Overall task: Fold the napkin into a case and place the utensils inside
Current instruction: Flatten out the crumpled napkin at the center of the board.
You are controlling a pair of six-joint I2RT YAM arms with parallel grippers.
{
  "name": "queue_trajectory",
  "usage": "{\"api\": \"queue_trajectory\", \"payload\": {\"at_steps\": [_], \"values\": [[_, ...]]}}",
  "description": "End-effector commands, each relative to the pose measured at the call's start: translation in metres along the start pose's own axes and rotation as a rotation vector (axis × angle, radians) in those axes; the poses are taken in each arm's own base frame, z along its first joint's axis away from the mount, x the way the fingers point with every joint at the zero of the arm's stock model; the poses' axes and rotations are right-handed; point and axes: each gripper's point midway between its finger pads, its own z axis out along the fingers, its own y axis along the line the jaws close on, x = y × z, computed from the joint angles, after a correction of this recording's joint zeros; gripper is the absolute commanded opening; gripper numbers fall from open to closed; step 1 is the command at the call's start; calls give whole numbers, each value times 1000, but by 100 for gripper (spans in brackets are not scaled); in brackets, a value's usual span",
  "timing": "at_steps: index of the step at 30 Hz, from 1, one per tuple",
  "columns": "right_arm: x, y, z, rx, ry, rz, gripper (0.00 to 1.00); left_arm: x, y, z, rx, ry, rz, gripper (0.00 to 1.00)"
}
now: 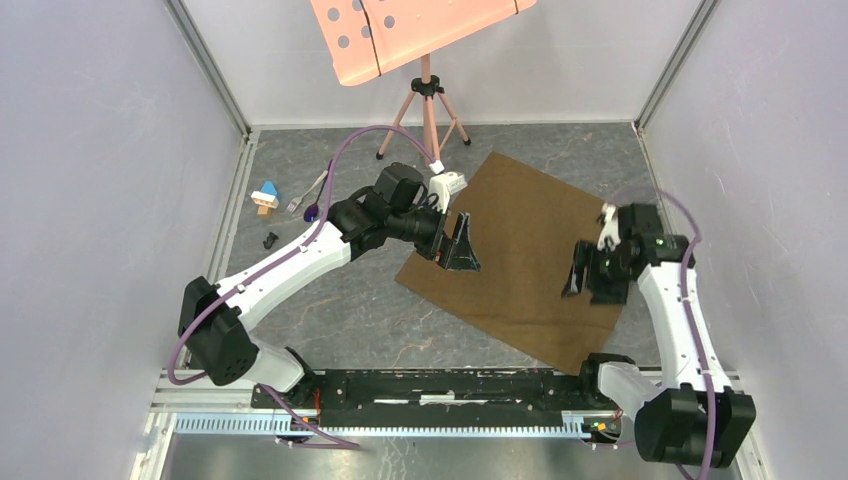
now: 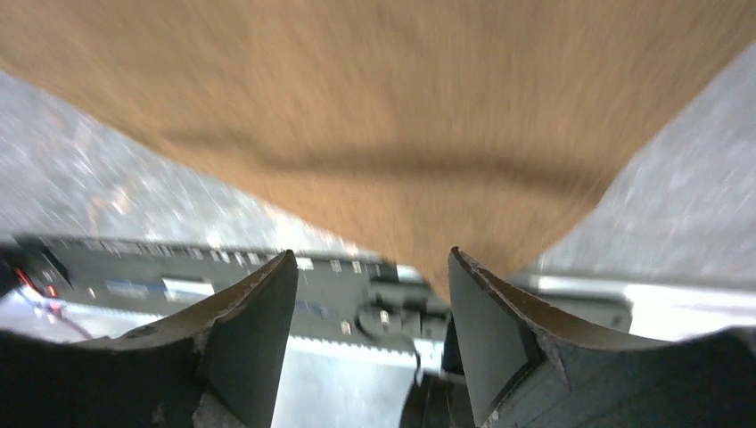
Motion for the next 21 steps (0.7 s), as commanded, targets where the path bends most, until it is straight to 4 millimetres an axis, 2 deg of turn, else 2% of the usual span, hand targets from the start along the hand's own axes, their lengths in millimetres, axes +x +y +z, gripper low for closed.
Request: {"api": "queue_trajectory", "payload": {"at_steps": [1, 4, 7, 9, 13, 18, 21], "values": [[-89, 23, -26, -57, -309, -79, 70, -4, 10, 2, -22, -17, 53, 100], [-129, 25, -18, -64, -478, -97, 74, -2, 18, 5, -51, 1, 50, 100], [-167, 38, 3, -126, -550, -120, 75, -1, 21, 7, -59, 4, 45, 100], [-191, 41, 27, -106, -538, -106, 74, -1, 22, 8, -60, 1, 42, 100], [-247, 47, 53, -88, -602, -83, 74, 3, 31, 12, -90, 13, 42, 100], [-290, 46, 97, -76, -563, -63, 73, 3, 42, 13, -142, 13, 56, 100], [-309, 43, 110, -63, -596, -55, 73, 4, 51, 13, -182, 15, 65, 100]]}}
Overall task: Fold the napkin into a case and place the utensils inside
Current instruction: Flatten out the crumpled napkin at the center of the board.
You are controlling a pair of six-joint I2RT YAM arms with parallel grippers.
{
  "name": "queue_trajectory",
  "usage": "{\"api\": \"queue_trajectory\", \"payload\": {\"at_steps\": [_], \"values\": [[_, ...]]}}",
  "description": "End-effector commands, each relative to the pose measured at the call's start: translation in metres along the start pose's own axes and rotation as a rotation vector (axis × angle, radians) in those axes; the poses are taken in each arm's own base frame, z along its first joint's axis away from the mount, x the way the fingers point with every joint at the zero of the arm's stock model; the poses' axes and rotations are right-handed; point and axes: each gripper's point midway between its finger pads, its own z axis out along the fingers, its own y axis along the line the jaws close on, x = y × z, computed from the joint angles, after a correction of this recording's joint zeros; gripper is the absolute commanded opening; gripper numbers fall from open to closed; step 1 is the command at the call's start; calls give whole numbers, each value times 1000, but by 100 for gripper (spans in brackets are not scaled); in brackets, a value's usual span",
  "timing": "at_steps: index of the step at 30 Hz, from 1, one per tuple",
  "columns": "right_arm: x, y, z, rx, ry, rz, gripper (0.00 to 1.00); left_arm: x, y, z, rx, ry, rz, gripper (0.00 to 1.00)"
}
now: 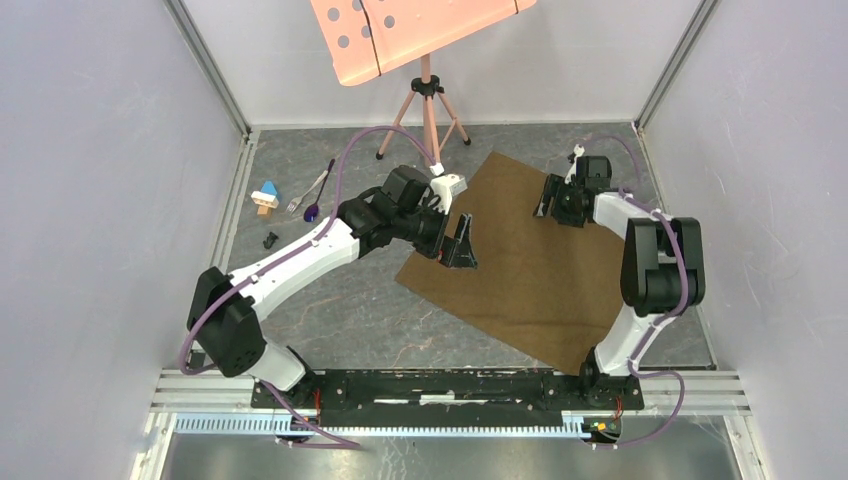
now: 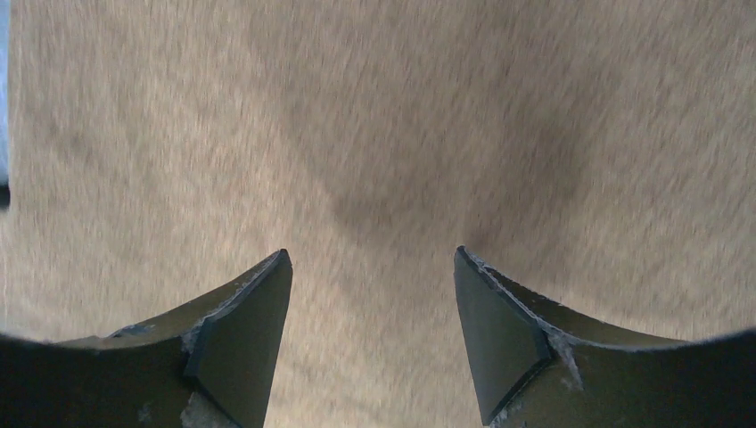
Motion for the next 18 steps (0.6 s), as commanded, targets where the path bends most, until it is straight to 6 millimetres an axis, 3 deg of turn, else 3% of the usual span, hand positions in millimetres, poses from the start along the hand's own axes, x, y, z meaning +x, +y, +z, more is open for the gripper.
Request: {"api": "queue_trajectory", "payload": {"at_steps": [1, 5, 10, 15, 18], "values": [[-58, 4, 18, -2, -182, -10, 73, 0, 20, 2, -77, -3, 71, 100], [-52, -16, 44, 69, -138, -6, 73, 1, 29, 5, -113, -1, 74, 100], [-56, -39, 58, 148, -133, -56, 73, 0, 39, 6, -147, -5, 71, 100], [-76, -54, 77, 180, -101, -166, 73, -1, 47, 7, -156, -17, 53, 100], [-93, -48, 92, 137, -91, -244, 73, -1, 49, 9, -150, -19, 43, 100]]}}
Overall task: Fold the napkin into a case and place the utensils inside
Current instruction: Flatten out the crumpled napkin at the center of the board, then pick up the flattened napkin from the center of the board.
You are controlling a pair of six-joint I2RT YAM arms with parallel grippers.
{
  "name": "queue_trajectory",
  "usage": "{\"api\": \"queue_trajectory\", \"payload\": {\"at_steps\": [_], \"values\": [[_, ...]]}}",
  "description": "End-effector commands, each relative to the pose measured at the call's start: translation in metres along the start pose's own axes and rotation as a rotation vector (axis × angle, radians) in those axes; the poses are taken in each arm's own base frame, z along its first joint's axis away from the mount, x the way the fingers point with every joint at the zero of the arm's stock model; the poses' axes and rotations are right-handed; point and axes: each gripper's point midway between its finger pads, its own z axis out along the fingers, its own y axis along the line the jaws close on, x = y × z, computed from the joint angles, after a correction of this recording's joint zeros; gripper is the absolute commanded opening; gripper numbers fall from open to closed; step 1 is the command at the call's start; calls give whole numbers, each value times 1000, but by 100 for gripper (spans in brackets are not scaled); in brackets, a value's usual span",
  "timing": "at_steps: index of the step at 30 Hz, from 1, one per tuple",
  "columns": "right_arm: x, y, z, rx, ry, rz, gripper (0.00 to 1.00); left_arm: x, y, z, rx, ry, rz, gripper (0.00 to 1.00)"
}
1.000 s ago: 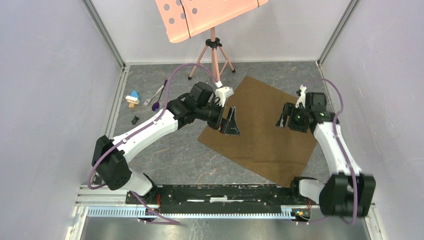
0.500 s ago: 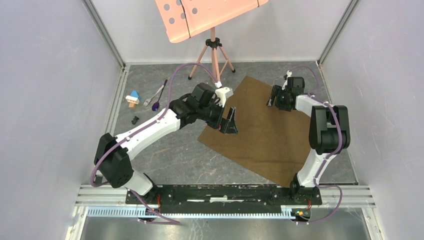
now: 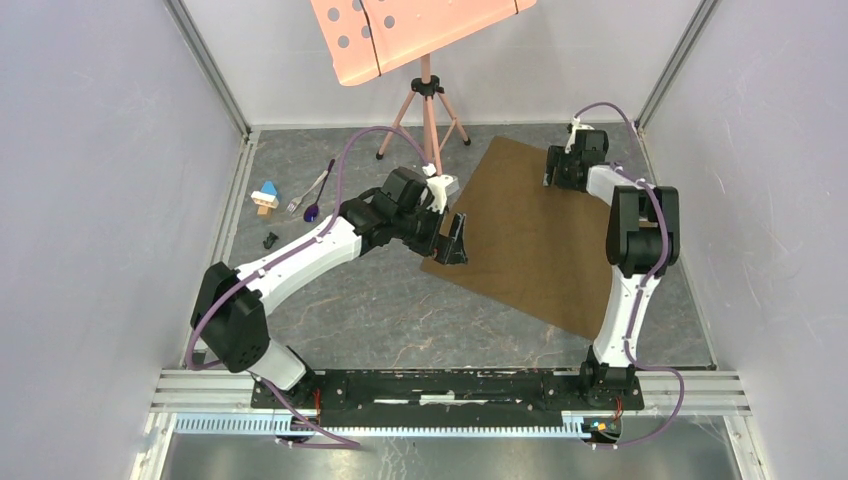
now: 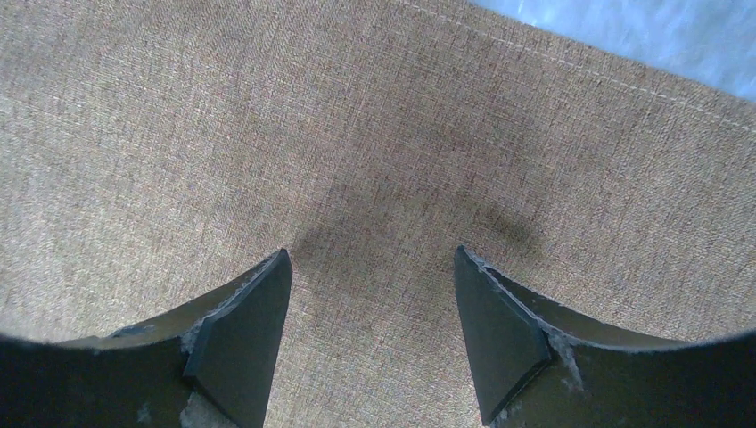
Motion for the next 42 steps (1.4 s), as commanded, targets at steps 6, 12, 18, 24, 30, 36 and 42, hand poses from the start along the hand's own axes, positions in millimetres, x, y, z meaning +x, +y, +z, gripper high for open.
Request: {"api": "queue_trajectory", "payload": {"at_steps": [6, 12, 18, 24, 30, 36, 42], "values": [[-22, 3, 42, -79, 27, -197, 74, -2, 9, 12, 17, -10, 26, 100], [-83, 31, -24, -27, -34, -226, 76, 2, 4, 19, 57, 6, 0, 100], [-29, 23, -139, 46, -37, -83, 82, -3, -15, 11, 138, -19, -38, 100], [65, -26, -218, 232, 51, -17, 83, -13, -25, -6, 144, -67, -56, 100], [148, -91, -273, 445, 30, 392, 77, -29, -39, -33, 169, -144, -23, 100], [197, -128, -312, 784, 5, 602, 73, -35, -46, -46, 210, -166, -29, 100], [247, -134, -303, 888, 73, 714, 70, -43, -46, -51, 210, -285, 20, 100]]}}
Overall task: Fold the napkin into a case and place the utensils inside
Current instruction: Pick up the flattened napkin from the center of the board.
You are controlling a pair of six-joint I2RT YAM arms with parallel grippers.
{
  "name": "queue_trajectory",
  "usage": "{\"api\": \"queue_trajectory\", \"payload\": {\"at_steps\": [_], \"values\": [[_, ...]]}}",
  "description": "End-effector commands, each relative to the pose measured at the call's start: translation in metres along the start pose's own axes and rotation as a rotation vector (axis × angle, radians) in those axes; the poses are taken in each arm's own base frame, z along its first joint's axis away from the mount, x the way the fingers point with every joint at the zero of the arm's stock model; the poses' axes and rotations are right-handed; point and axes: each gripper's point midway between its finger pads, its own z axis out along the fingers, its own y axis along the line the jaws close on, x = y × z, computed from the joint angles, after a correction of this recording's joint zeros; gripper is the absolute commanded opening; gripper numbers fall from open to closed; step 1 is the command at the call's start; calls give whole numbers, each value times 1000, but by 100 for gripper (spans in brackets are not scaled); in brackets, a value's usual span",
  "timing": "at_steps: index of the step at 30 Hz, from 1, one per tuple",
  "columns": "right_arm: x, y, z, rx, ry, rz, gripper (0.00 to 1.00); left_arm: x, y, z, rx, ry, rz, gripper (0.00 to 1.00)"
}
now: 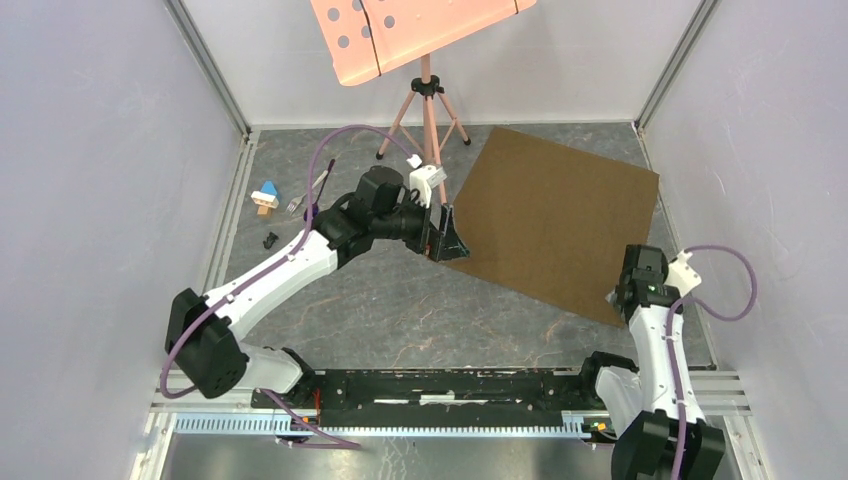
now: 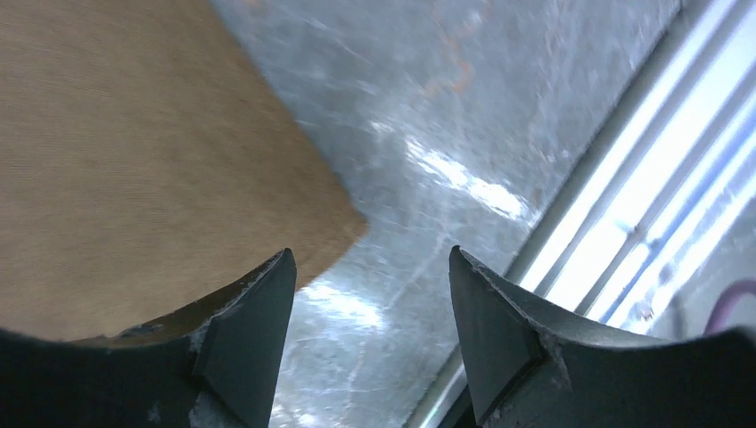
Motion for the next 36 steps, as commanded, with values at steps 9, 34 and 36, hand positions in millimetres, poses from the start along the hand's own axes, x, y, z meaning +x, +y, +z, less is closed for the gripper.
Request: {"api": "queue_trajectory", "payload": {"at_steps": [9, 34, 36], "values": [[32, -13, 38, 15, -24, 102, 60, -8, 14, -17, -117, -93, 51, 100], [37, 3, 51, -12, 19, 169, 52, -8, 16, -7, -107, -66, 37, 99], [42, 3, 53, -8, 33, 175, 52, -9, 15, -6, -101, -67, 40, 99]]}}
